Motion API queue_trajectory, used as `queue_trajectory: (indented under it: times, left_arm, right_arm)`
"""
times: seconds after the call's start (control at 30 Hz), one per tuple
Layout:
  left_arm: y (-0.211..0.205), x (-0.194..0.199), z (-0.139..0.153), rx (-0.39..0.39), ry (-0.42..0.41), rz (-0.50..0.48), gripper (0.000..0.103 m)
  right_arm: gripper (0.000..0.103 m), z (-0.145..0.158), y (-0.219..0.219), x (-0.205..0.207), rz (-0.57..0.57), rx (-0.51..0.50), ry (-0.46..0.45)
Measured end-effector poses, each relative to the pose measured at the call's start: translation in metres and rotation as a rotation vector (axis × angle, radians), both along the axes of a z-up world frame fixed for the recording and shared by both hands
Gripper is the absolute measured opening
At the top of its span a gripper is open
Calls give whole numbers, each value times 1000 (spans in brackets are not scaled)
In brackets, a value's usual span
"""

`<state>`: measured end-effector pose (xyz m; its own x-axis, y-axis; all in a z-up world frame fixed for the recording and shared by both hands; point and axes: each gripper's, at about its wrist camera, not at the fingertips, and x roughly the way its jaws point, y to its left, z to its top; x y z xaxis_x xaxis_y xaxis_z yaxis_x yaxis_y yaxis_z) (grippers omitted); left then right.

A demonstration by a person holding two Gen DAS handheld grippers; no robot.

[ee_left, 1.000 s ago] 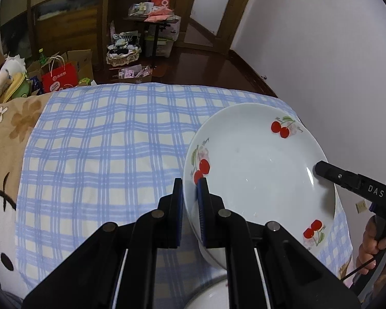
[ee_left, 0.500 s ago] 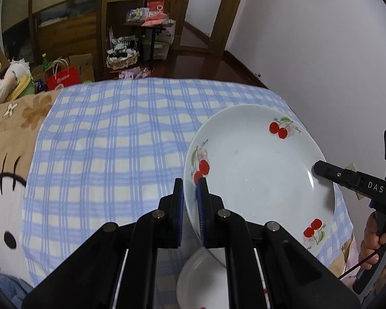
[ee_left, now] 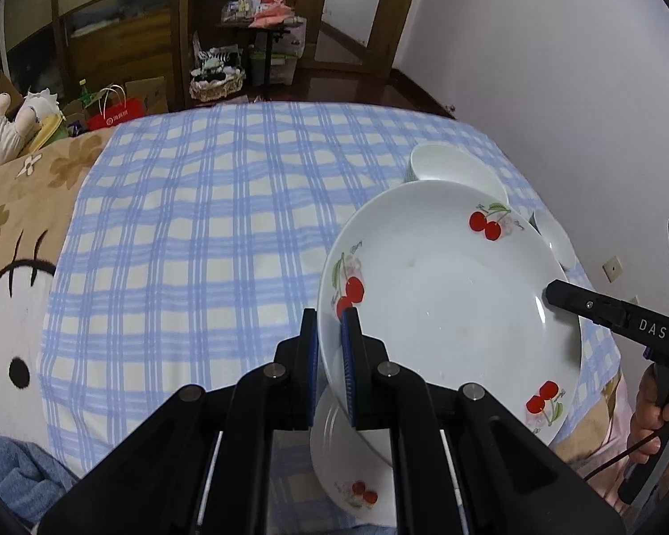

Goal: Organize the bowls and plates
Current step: 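Lift the cherry plate with both grippers and carry it to the plate stack, then lower the cherry plate onto the stack and open both grippers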

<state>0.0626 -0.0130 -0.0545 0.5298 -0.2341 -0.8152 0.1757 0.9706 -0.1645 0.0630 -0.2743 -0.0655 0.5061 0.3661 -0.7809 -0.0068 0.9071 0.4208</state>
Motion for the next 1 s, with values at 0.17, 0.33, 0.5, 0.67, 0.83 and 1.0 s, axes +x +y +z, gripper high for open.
queue_trajectory:
  times: [0.17, 0.33, 0.5, 0.67, 0.83, 1.0]
  left_arm:
    - [1, -12, -8, 6, 36, -2, 10]
    - [2, -23, -23, 21, 68, 14, 10]
    - [-2, -25, -32, 40, 99, 0, 10]
    - [-8, -25, -41, 53, 128, -13, 11]
    - [-12, -20, -54, 71, 172, -17, 11]
    - [-18, -16, -65, 103, 187, -21, 11]
  right_arm:
    - [6, -17, 1, -15, 5, 18, 32]
    - [6, -32, 4, -23, 12, 15, 59]
    - [6, -42, 3, -29, 3, 17, 81]
    - [6, -49, 1, -33, -9, 7, 96]
    - [6, -58, 1, -34, -14, -10, 106]
    - [6, -73, -1, -34, -33, 1, 127]
